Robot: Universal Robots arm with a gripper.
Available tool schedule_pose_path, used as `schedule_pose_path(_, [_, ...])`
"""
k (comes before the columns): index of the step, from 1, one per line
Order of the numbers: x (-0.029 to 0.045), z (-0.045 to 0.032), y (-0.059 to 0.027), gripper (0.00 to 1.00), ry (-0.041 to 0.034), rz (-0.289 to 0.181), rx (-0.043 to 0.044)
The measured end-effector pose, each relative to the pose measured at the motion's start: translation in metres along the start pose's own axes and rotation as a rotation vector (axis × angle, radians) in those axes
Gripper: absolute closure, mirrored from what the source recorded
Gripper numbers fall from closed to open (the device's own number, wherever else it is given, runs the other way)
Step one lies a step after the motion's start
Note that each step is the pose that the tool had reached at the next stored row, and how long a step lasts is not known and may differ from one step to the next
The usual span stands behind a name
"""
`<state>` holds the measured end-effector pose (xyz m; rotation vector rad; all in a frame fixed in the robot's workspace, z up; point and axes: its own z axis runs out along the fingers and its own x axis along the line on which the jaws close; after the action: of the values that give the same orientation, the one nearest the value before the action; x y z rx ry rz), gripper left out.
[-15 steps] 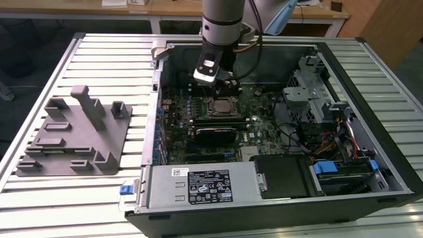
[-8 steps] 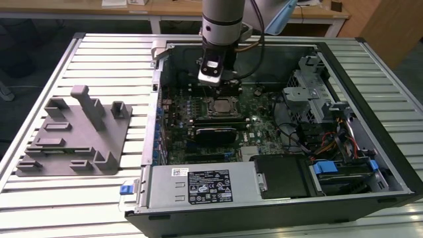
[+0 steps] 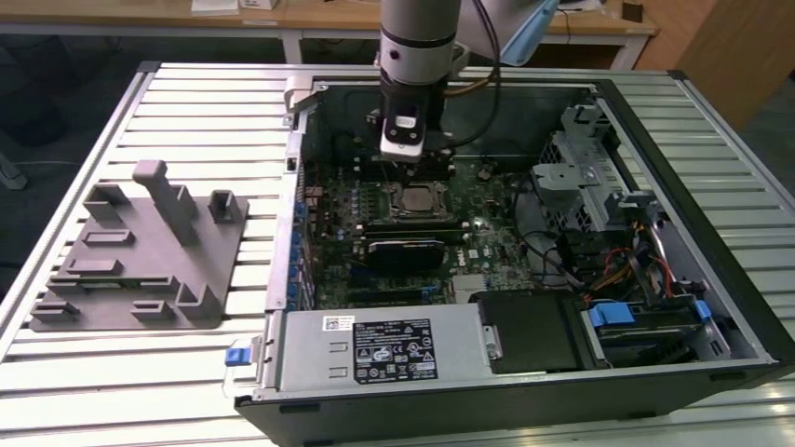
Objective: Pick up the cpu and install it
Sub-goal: 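Close the cpu cover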
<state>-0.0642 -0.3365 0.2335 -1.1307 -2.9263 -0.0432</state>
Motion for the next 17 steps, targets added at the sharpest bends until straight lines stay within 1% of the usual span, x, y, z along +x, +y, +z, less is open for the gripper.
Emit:
schedule_pose_path(13, [0.0,0.0002,0.0,0.89,0.0037,-0.15,0.002])
schedule_pose_path(17, [0.0,0.0005,0.0,0.89,0.005,-0.205,0.0028])
